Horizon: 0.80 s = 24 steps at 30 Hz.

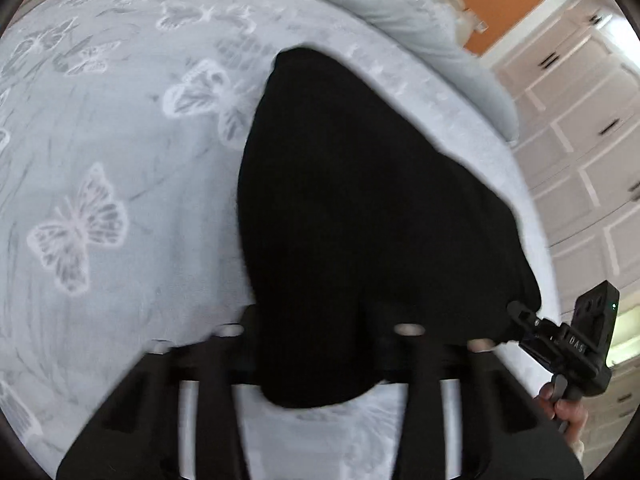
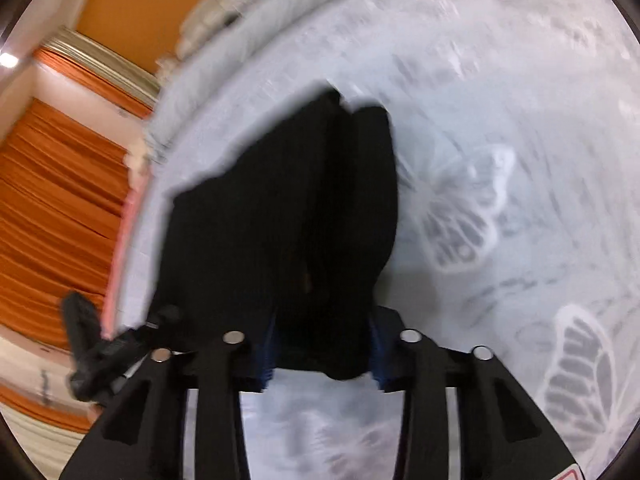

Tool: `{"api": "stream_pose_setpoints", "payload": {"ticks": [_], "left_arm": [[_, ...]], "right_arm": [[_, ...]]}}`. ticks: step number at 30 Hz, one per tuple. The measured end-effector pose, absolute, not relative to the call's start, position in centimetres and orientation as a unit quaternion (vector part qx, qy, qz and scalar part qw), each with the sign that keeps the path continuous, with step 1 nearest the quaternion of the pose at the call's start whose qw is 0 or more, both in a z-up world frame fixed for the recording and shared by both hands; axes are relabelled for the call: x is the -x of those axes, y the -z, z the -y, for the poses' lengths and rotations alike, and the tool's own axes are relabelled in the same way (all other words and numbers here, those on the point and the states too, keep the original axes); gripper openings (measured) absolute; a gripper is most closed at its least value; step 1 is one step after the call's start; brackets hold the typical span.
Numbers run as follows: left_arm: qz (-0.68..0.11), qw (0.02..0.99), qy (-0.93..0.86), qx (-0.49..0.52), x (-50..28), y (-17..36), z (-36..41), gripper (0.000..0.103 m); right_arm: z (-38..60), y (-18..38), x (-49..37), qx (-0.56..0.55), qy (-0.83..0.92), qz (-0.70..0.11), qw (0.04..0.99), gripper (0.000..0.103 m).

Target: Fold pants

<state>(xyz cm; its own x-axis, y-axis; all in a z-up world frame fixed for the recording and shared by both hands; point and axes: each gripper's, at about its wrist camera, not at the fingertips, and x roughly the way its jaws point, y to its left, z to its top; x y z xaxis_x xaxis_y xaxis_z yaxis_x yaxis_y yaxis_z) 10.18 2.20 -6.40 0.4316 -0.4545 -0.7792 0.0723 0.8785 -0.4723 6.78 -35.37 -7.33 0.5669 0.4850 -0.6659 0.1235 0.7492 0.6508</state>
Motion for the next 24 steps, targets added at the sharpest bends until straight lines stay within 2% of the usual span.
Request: {"api": "stream_pose_setpoints", "payload": {"ticks": [4, 7, 8, 9, 10, 12, 16, 18, 21, 24], "left_arm": [[-0.493, 0.819, 0.207, 0.207, -7.1, 2.9, -4.0, 0.024], [-0.519, 0.795, 0.233, 0.209, -4.2, 3.2, -5.3, 0.028], [-0.544, 0.785, 0.223, 0.195, -3.3, 4.8, -5.1, 0.029], [-0.567, 0.778, 0.205, 0.176, -2.6, 6.5, -4.9, 0.033], [-0.574, 0.779, 0.194, 0.163, -2.0, 7.7, -5.0, 0.042], [-0.552, 0.793, 0.197, 0.163, -1.3, 7.1, -5.5, 0.043], [-0.442, 0.874, 0.16, 0.125, 0.1, 2.0, -6.9, 0.041], [-0.426, 0.88, 0.167, 0.13, -0.6, 0.6, -7.0, 0.041], [-0.418, 0.879, 0.172, 0.153, -1.8, 0.2, -6.3, 0.042], [-0.439, 0.869, 0.174, 0.149, -3.6, 1.5, -3.9, 0.042]], "right_arm": [[34.7, 2.3, -1.7, -0.318, -0.172, -0.411, 0.837, 0.029], [35.0, 3.9, 1.3, -0.297, -0.175, -0.461, 0.818, 0.032], [34.8, 5.9, 1.7, -0.279, -0.168, -0.503, 0.801, 0.037], [34.6, 8.1, 2.0, -0.245, -0.137, -0.555, 0.783, 0.05], [34.9, 9.2, 2.2, -0.24, -0.127, -0.568, 0.777, 0.056], [36.1, 8.7, 2.7, -0.268, -0.141, -0.549, 0.78, 0.057], [39.5, 3.0, 4.1, -0.272, -0.091, -0.416, 0.863, 0.061], [40.1, 1.9, 2.7, -0.299, -0.102, -0.388, 0.866, 0.061], [38.3, 2.0, -1.2, -0.291, -0.113, -0.401, 0.861, 0.061], [35.0, 4.1, -4.6, -0.269, -0.109, -0.452, 0.843, 0.062]]}}
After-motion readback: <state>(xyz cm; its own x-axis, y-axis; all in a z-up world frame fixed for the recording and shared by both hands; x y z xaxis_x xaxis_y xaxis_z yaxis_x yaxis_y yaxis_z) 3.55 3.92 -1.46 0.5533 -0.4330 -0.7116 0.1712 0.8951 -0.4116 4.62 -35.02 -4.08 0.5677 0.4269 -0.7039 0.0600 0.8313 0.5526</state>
